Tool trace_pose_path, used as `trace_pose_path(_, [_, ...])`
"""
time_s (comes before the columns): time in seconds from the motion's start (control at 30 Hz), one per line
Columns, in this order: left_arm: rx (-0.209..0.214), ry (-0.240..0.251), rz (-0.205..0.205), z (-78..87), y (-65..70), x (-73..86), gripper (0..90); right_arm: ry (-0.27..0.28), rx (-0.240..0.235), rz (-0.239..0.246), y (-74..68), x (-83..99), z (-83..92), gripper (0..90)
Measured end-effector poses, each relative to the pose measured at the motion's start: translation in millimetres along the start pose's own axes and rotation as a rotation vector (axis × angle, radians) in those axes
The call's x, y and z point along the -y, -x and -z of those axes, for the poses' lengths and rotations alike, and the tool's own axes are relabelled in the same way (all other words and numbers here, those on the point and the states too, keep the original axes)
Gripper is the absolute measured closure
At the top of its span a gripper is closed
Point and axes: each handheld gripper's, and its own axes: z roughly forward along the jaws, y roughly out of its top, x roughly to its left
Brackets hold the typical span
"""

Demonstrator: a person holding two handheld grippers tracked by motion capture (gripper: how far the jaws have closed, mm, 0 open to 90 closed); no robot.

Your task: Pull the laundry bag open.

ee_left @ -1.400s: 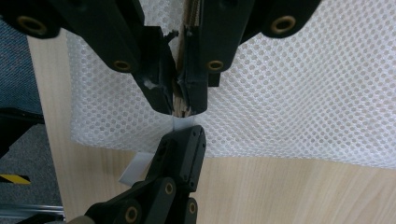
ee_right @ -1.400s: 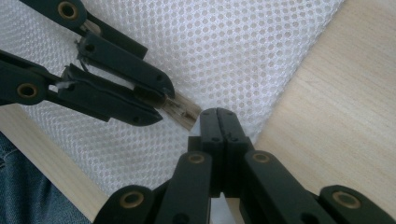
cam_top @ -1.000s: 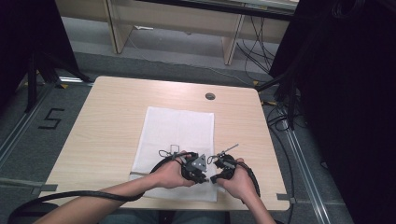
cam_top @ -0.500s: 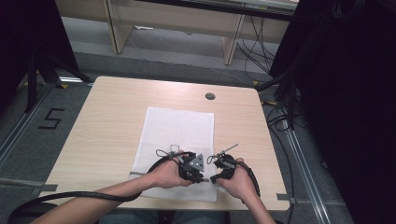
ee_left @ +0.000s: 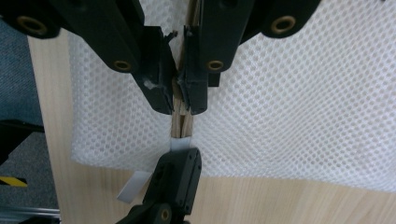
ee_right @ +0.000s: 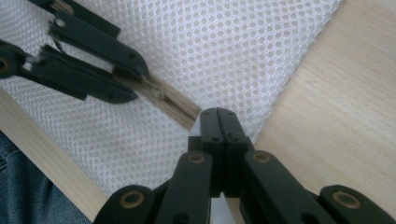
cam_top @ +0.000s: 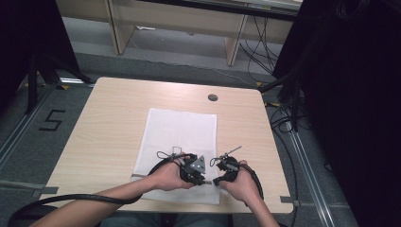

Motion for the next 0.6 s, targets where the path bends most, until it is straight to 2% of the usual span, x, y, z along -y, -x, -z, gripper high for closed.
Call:
trace_pose_path(0.07, [0.005, 0.005, 0.016, 2.0, -0.4, 1.9, 82.0, 0.0, -0.001, 0.004, 0.2, -0.3, 0.0, 90.0])
trace_pose_path(0.13, [-0.002, 0.005, 0.005, 1.4, 0.6, 1.7, 82.0, -0.008, -0.004, -0.024, -1.9, -0.1, 0.6, 90.0])
trace_pose_path(0.2, [-0.008, 0.005, -0.003, 1.8, 1.1, 1.0, 82.0, 0.0, 0.001, 0.0, -0.2, -0.4, -0.1, 90.0])
trace_pose_path(0.4, [-0.009, 0.006, -0.002, 1.7, 1.1, 1.3, 81.9, 0.0, 0.001, 0.003, 0.1, -0.2, 0.0, 90.0])
trace_pose_path(0.47, [-0.007, 0.007, 0.0, 1.7, 1.1, 1.4, 81.9, -0.005, -0.006, -0.026, -1.8, 0.2, 0.6, 90.0])
trace_pose_path(0.53, [-0.008, 0.006, 0.0, 1.8, 1.3, 1.2, 81.9, -0.006, -0.004, -0.022, -1.7, 0.0, 0.6, 90.0])
trace_pose_path(0.6, [-0.008, 0.006, 0.001, 1.8, 1.2, 1.2, 81.9, 0.0, 0.001, 0.004, -0.3, -0.4, 0.0, 90.0])
